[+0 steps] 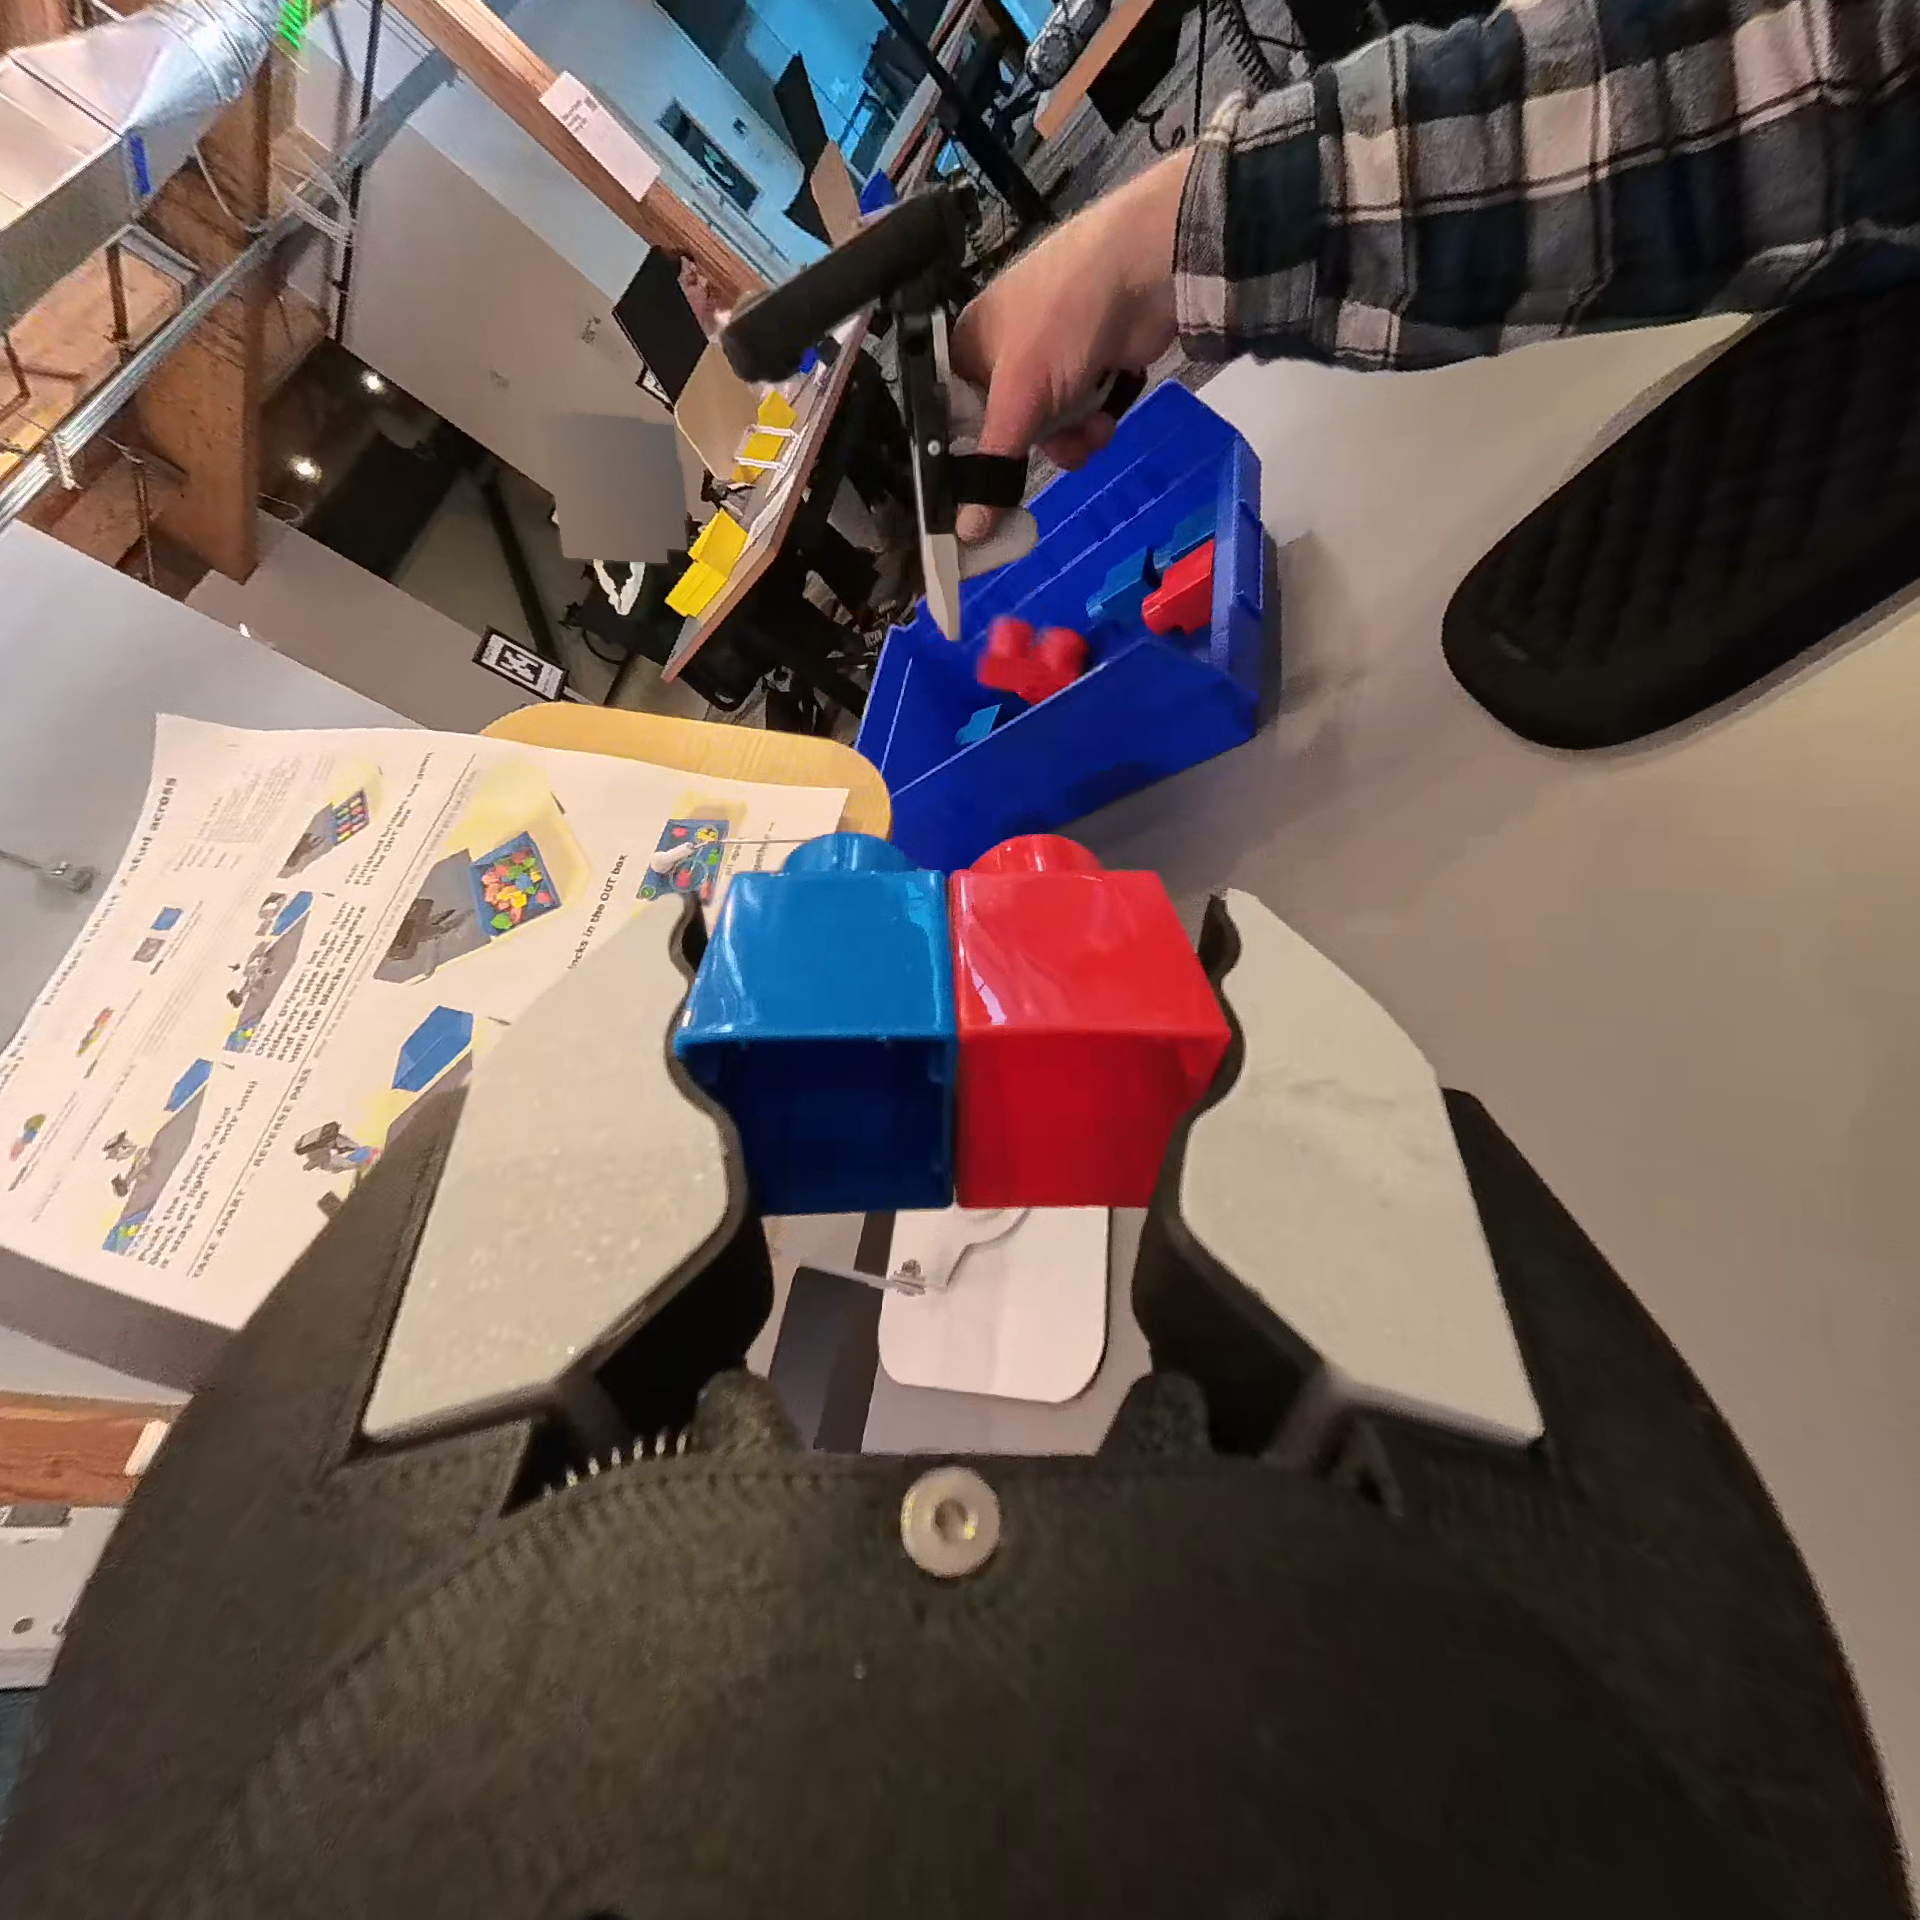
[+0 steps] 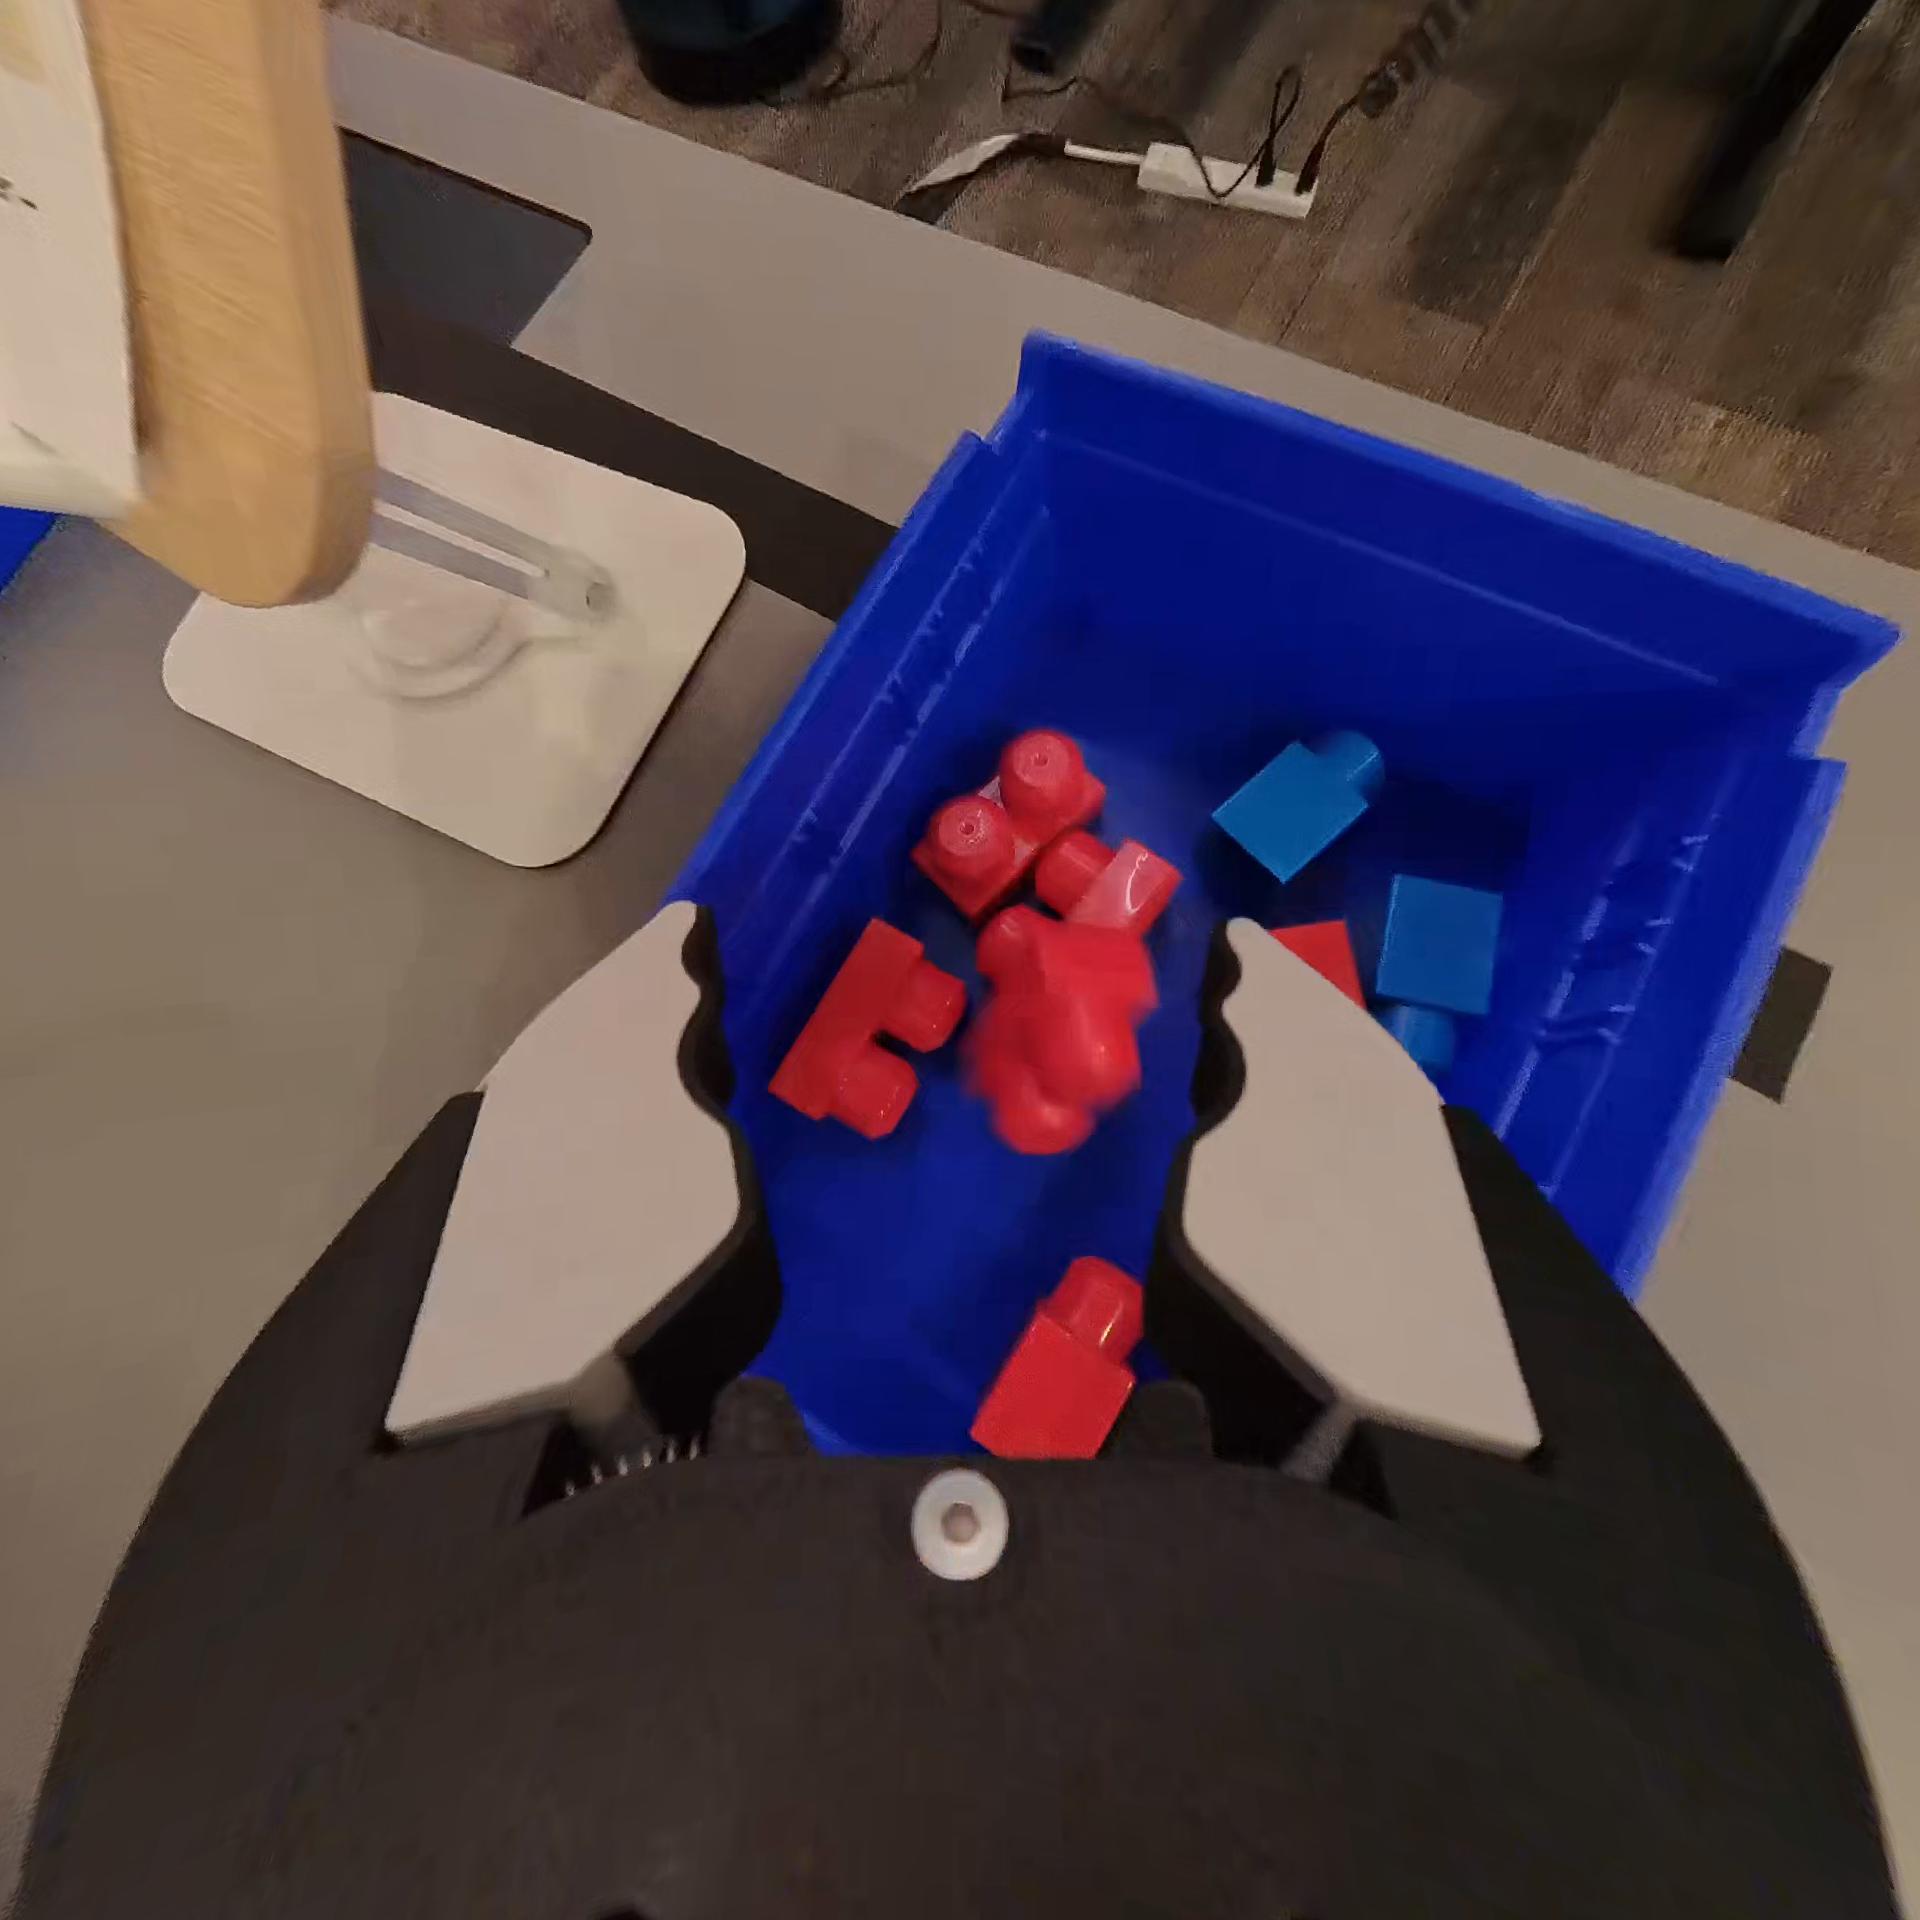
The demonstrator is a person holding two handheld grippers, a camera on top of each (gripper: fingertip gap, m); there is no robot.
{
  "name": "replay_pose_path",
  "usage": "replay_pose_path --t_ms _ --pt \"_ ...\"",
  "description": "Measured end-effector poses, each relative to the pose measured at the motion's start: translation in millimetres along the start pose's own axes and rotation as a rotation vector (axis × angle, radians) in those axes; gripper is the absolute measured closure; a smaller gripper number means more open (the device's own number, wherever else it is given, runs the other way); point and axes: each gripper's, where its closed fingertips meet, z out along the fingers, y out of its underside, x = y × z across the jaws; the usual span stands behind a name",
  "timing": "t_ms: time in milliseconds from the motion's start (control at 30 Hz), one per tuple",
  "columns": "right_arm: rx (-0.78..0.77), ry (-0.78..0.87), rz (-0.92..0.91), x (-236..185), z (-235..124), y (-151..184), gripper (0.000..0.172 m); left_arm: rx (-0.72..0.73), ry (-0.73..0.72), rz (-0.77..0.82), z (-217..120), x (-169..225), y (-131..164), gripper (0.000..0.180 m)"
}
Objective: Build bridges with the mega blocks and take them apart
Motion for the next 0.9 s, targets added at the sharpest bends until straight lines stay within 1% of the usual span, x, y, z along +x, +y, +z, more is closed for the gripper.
replay_pose_path --t_ms 67,100,133,167,233,300,367,433,500,533,633,667,700,733,800,900 --pt "0.058 0.004 -0.042 -12 -11 -14 0.085 0.010 -0.001 -0.004 4 1 -1 0.092" --pt "0.097 -0.042 -0.083 -31 -17 -24 0.083 0.012 -0.007 -0.005 7 1 -1 0.092" --pt "0.147 -0.138 -0.131 -61 -25 -35 0.084 0.015 -0.011 -0.004 9 2 -1 0.092" --pt "0.199 -0.273 -0.171 -98 -35 -45 0.088 0.023 -0.017 -0.003 12 2 -2 0.092" --pt "0.290 -0.621 -0.235 -184 -59 -56 0.092 0.048 -0.027 -0.005 16 1 -7 0.092" --pt "0.297 -0.946 -0.290 -261 -80 -49 0.089 0.079 -0.027 0.005 21 2 -14 0.092" --pt "0.289 -1.198 -0.286 -317 -94 -41 0.090 0.100 -0.019 0.020 26 5 -22 0.092" --pt "0.212 -1.354 -0.267 -356 -92 -25 0.087 0.124 -0.008 0.033 30 9 -31 0.092" --pt "0.166 -1.494 -0.234 -379 -94 -14 0.088 0.132 0.031 0.040 34 15 -36 0.092" --pt "0.157 -1.544 -0.209 -385 -96 -13 0.093 0.141 0.048 0.043 35 17 -38 0.092" --pt "0.084 -1.593 -0.244 -395 -92 3 0.103 0.155 0.114 0.048 40 28 -43 0.093" --pt "0.075 -1.617 -0.249 -396 -94 6 0.108 0.150 0.135 0.054 42 31 -43 0.093" --pt "0.063 -1.650 -0.263 -396 -98 9 0.123 0.145 0.157 0.052 42 34 -42 0.093" --pt "0.057 -1.648 -0.280 -395 -99 11 0.129 0.140 0.171 0.052 42 34 -41 0.093" --pt "0.070 -1.607 -0.335 -395 -97 13 0.131 0.142 0.195 0.044 42 36 -40 0.093" --pt "0.090 -1.593 -0.341 -394 -96 11 0.133 0.132 0.187 0.059 42 34 -40 0.092"
